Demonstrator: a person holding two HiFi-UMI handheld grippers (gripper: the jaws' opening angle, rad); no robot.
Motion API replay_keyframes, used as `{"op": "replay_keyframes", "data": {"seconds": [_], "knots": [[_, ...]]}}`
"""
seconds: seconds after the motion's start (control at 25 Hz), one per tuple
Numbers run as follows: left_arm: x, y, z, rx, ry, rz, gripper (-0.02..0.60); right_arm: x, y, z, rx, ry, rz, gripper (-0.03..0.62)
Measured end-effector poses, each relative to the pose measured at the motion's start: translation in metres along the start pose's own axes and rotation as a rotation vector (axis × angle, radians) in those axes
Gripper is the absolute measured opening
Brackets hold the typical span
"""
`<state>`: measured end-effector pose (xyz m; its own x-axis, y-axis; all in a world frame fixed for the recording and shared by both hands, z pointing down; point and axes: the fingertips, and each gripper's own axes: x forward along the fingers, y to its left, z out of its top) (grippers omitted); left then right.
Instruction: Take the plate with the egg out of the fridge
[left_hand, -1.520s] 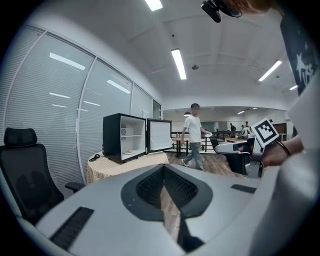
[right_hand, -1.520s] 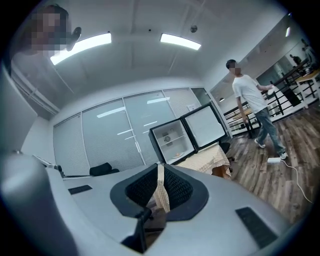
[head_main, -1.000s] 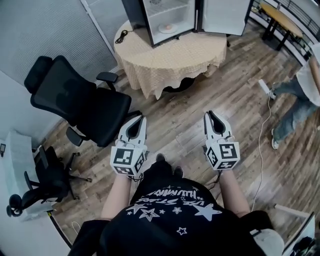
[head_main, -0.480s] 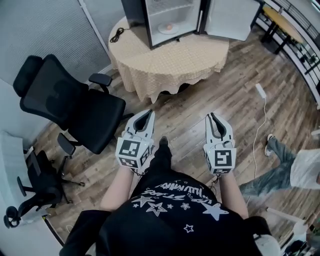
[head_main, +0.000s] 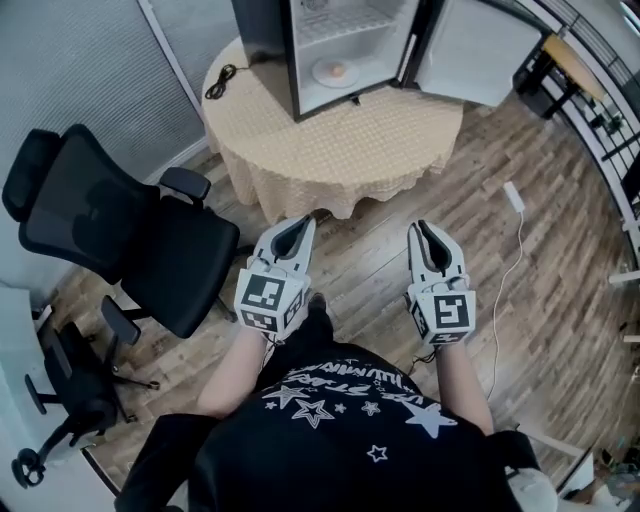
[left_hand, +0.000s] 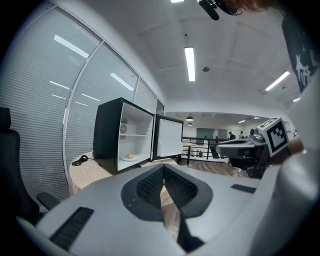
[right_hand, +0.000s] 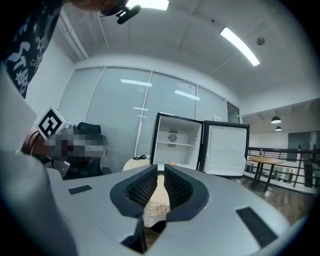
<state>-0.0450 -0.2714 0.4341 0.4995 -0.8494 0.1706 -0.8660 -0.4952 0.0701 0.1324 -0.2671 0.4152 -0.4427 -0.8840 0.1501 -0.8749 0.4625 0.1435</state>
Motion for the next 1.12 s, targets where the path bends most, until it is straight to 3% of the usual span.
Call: {"op": "replay_keyframes", "data": {"seconds": [0.08,0.24,0.32,0.68,1.0,1.12], "knots": [[0.01,0.013,-0.001,-0.008,0.008,0.002,0.006,0.017,-0.003,0.001,0.006,0.013,-0.002,0.052],[0.03,0.036,-0.004,-0.018,0.017,0.001,0.006,0.045,0.01,-0.002,-0.113,0.08,0.048,0.052],[0.04,0.044,-0.002,-0.025,0.015,-0.006,0.006,0.056,0.013,-0.002,-0.12,0.09,0.062,0.052],[0.083,0.067,0.013,-0.009,-0.012,-0.083,0.006,0.1,-0.009,0.006,-0.043,0.087,-0.007,0.052],[0.102,0.077,0.008,-0.003,0.012,-0.086,0.006,0.117,-0.026,-0.01,0.079,0.132,-0.018,0.052],[0.107,0.081,0.002,-0.004,0.03,-0.07,0.006,0.131,-0.028,-0.018,0.108,0.153,0.018,0.052]]}}
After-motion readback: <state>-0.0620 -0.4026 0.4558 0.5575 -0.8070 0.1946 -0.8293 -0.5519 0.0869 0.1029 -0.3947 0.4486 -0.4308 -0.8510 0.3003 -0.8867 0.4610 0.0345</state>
